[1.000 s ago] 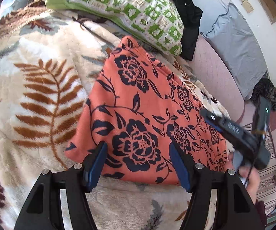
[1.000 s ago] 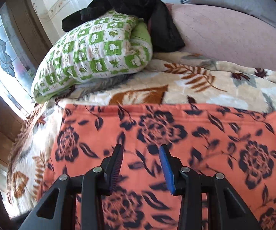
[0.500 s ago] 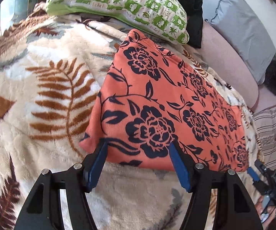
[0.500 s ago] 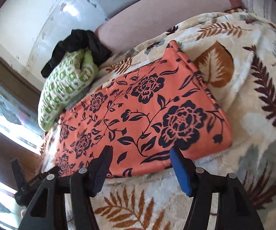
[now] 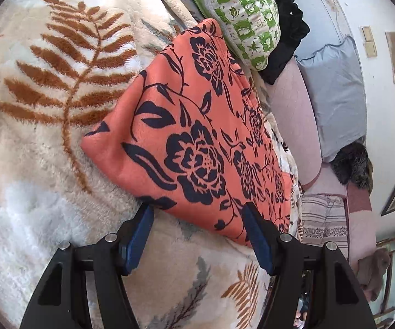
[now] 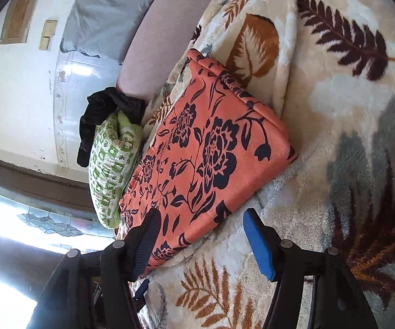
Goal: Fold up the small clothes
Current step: 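Release the folded garment and flatten it with both grippers, then grasp the edge of the folded coral garment with both grippers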
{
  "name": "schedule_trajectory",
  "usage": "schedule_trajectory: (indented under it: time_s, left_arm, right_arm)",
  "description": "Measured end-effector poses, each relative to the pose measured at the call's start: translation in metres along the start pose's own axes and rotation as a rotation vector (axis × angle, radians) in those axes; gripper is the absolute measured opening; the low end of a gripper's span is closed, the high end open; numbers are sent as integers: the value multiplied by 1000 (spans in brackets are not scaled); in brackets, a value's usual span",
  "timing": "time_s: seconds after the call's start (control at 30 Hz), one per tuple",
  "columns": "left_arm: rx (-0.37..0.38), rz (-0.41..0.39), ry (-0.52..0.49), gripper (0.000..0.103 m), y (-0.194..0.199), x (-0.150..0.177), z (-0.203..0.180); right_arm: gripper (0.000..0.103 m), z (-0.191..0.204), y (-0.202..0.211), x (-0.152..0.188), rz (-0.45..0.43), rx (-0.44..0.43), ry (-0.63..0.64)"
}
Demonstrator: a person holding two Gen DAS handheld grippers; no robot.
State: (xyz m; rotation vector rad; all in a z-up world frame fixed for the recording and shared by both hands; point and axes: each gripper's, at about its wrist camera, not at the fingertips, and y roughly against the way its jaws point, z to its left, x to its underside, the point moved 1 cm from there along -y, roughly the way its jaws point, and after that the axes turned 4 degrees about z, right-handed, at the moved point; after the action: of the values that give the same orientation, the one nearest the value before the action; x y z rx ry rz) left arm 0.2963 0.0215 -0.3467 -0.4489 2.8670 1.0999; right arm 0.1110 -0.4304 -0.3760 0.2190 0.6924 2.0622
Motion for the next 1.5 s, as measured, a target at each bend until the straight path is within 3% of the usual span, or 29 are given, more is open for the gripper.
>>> schedule_trajectory:
  time_s: [0.1, 0.37, 0.53, 0.57, 0.6, 0.63, 0.7, 0.8, 0.97, 1.1, 1.2, 1.33, 1.5]
  left_arm:
    - [13, -10, 18, 68, -11, -10, -7]
    - [58, -120, 66, 66, -11, -21, -13]
    - [-8, -167, 20, 64, -15, -22, -22]
    - [-22, -170, 22, 60, -16, -23, -20]
    - [-42, -168, 24, 48, -16, -24, -19]
    - [-63, -163, 28, 34, -17, -25, -16]
    - [-66, -158, 44, 29, -16, -25, -10]
    - [-75, -159, 29, 23, -16, -24, -9]
    - [-78, -191, -28, 18, -9, -21, -20]
    - [-109, -155, -49, 21, -15, -23, -21]
    - [-68, -131, 11, 27, -20, -24, -8]
    - [-57, -152, -7, 23, -16, -24, -13]
    - [-74, -183, -30, 15, -12, -24, -24]
  right_arm:
    - [66, -9, -20, -5, 19, 31, -42]
    - [66, -2, -43, -34, -86, 36, -40]
    - [67, 10, -55, -39, -155, 103, 10]
    - [60, 14, -55, -38, -171, 123, 28]
    - [41, 16, -54, -35, -184, 153, 43]
    - [28, 17, -53, -33, -191, 201, 56]
    - [19, 14, -45, -28, -201, 231, 75]
    - [15, 27, -34, -20, -237, 297, 161]
    - [13, 64, -32, -13, -281, 386, 317]
    - [13, 55, -41, -18, -218, 416, 298]
    - [17, 39, -41, -24, -197, 350, 204]
    - [19, 29, -42, -30, -202, 233, 111]
    - [14, 48, -47, -24, -210, 365, 225]
